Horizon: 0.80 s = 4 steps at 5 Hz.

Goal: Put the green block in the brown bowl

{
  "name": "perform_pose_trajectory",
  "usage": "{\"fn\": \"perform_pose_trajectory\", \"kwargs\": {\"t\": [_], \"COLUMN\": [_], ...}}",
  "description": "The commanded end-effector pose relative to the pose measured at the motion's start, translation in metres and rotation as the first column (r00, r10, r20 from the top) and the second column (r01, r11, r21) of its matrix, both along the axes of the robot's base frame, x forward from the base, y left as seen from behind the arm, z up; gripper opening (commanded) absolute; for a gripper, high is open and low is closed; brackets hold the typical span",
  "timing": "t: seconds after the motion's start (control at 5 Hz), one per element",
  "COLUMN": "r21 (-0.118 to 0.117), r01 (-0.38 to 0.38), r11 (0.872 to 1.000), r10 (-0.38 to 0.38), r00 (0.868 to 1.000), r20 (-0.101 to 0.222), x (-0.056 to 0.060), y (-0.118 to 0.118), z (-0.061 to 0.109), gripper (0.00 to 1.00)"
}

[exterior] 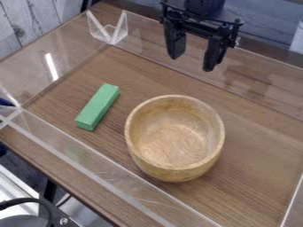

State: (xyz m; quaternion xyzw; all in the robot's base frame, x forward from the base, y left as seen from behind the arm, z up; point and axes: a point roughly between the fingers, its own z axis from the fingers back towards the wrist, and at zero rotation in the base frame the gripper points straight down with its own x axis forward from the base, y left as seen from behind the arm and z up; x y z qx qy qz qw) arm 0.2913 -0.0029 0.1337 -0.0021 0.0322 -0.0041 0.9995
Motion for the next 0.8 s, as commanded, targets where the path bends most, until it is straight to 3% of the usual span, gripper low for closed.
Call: {"fn": "perform_pose_trajectory", "kwargs": {"t": [0.0,0.2,0.4,0.6], "r21": [0.001,0.004,0.006,0.013], "r01": [0.006,0.006,-0.008,-0.024], "r11": [1.000,1.000,1.000,1.000], "r10": [-0.006,-0.006,0.008,0.023], "r00": [1.000,1.000,1.000,1.000], "r20": [-0.022,-0.027,0.002,0.011], "x": [-0.002,-0.018,-0.041,-0.052], "y": [0.002,0.022,0.050,0.081], "z": [-0.007,-0.011,-0.010,-0.013], "gripper": [1.00,1.00,1.00,1.00]}}
